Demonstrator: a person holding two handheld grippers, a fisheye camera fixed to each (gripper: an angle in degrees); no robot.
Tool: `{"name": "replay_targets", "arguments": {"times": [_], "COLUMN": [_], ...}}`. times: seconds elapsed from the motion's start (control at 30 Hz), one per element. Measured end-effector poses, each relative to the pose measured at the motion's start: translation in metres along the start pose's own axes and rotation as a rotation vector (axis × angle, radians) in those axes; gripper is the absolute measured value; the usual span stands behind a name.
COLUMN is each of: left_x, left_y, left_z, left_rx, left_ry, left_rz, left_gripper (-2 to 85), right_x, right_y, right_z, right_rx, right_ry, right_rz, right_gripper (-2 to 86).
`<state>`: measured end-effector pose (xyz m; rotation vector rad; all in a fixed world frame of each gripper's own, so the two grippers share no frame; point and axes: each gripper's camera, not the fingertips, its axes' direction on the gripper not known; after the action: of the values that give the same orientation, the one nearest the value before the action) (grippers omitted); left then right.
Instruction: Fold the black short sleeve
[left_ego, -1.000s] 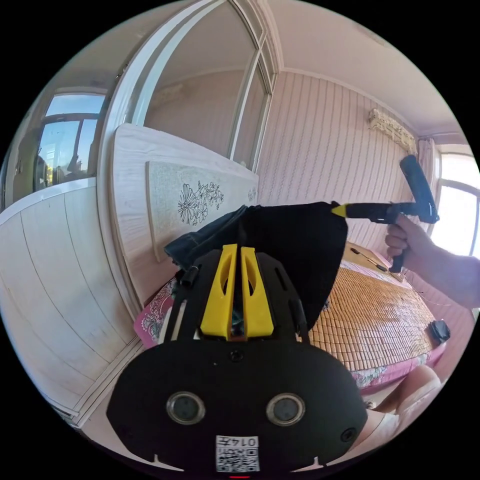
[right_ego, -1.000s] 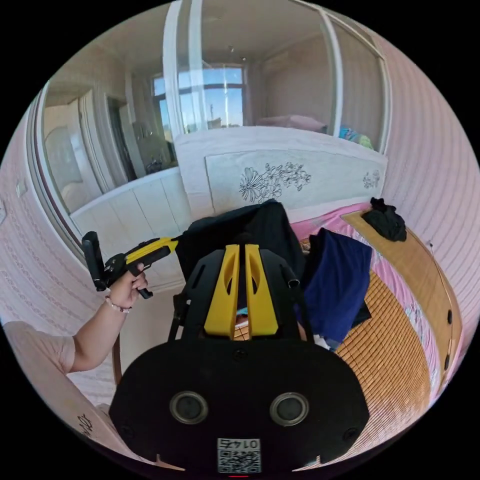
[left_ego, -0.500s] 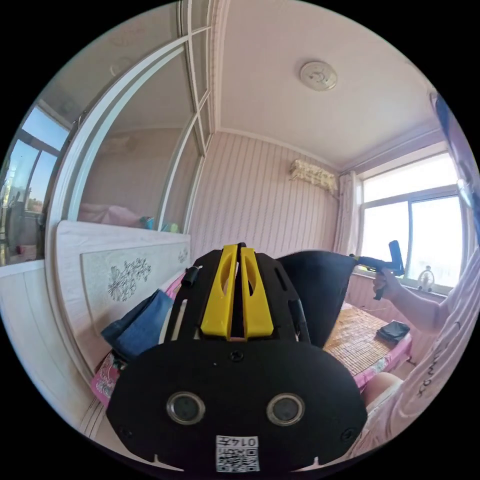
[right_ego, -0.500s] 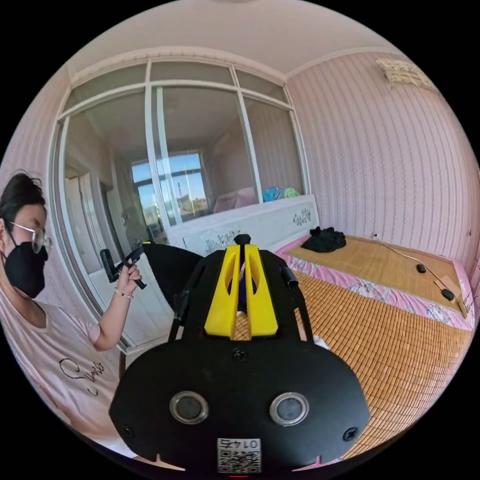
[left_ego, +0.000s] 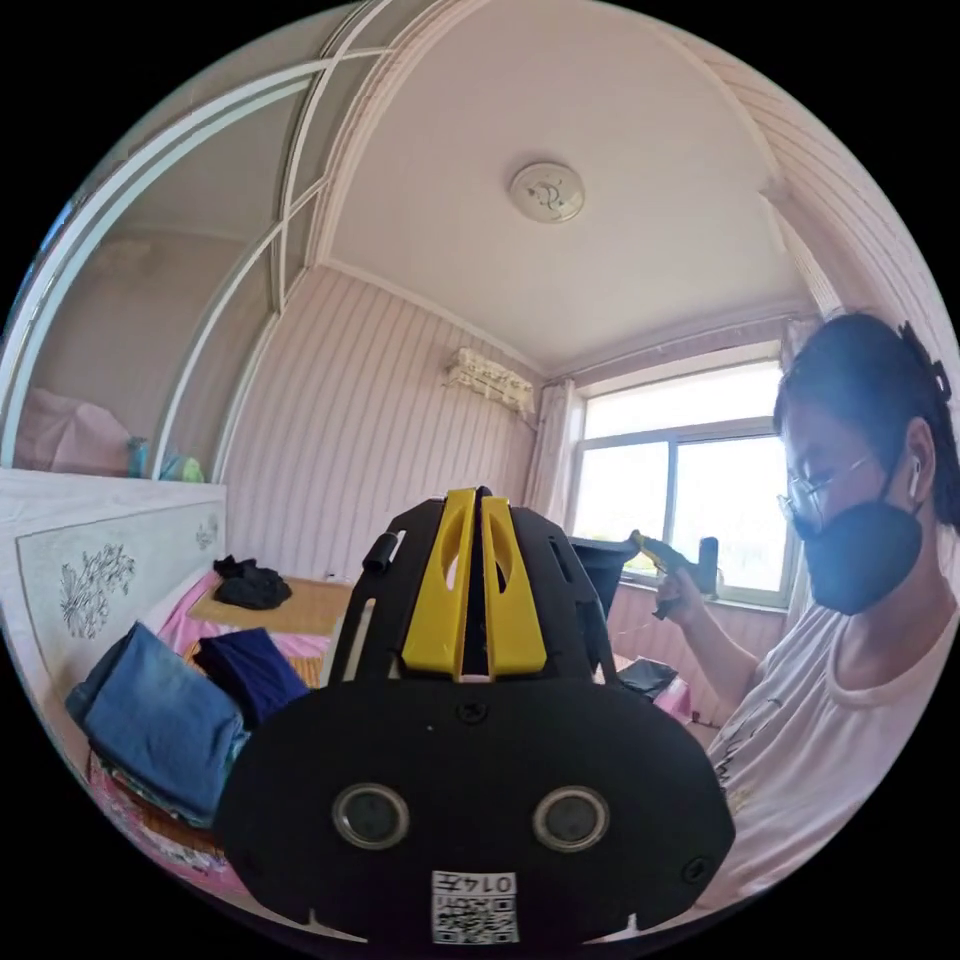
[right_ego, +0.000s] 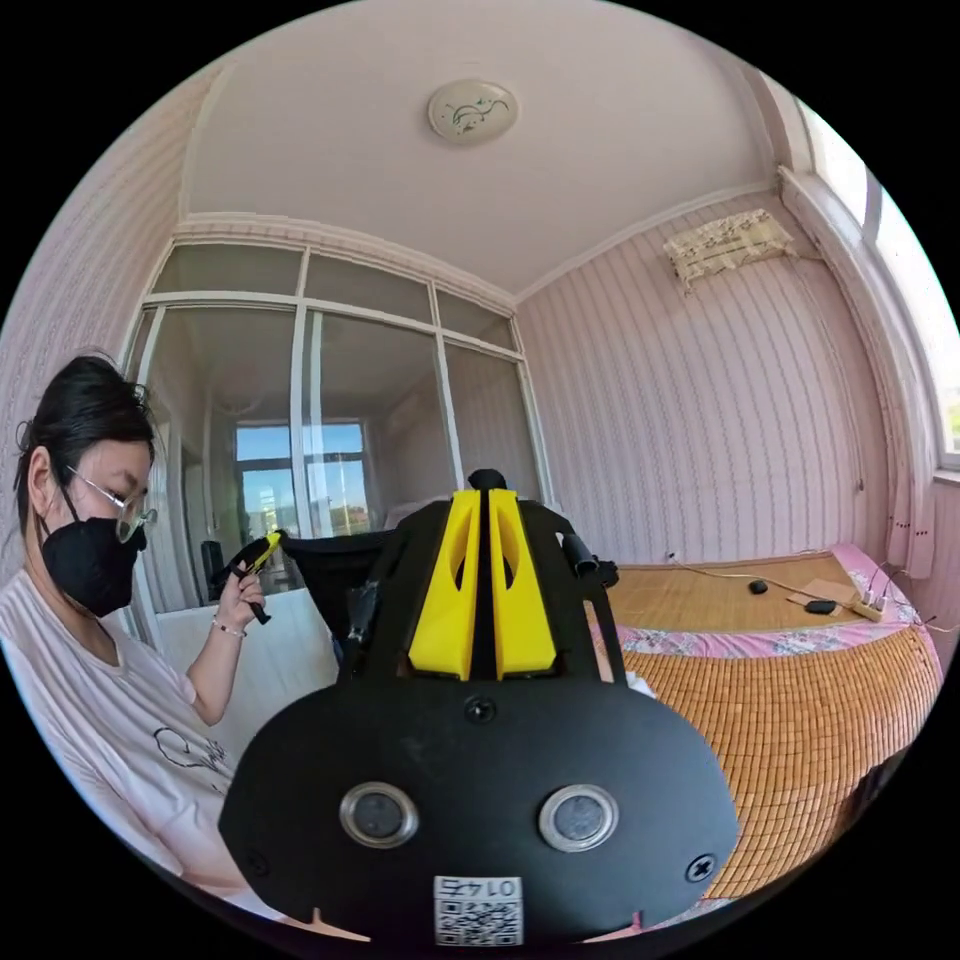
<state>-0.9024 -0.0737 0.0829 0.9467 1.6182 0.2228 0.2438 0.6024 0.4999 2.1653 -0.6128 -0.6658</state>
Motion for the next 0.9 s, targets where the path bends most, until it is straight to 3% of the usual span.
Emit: {"name": "replay_targets", "arguments": {"times": [0.13, 0.33, 0.5, 0.6, 0.77, 0.9], "left_x": [0.033, 0.075, 0.083, 0.069, 0.007, -0.033], "left_y": [-0.035, -0.068, -0.079, -0.071, -0.003, 0.066], "left_z": [-0.005, -0.011, 0.016, 0.073, 0.235, 0.344], "left_rx": [0.142, 0.289, 0.322, 0.218, -0.185, -0.417], "left_ry": [0.102, 0.195, 0.204, 0.132, 0.005, -0.029], "left_rz": [0.076, 0.182, 0.213, 0.167, 0.017, -0.096], "left_gripper": [-1.0, -1.0, -1.0, -1.0, -1.0, -1.0], "right_x": [-0.011, -0.050, -0.052, -0.017, 0.118, 0.207], "right_y": [-0.041, -0.097, -0.134, -0.139, -0.085, -0.030], "right_z": [-0.060, -0.128, -0.144, -0.117, -0.024, 0.026], "right_rx": [0.108, 0.213, 0.160, 0.015, -0.437, -0.627], "right_ry": [-0.083, -0.036, 0.040, 0.131, 0.352, 0.468], "right_rz": [-0.082, -0.324, -0.401, -0.349, -0.098, 0.091], "right_gripper": [0.7, 0.6, 0.6, 0.6, 0.7, 0.7]}}
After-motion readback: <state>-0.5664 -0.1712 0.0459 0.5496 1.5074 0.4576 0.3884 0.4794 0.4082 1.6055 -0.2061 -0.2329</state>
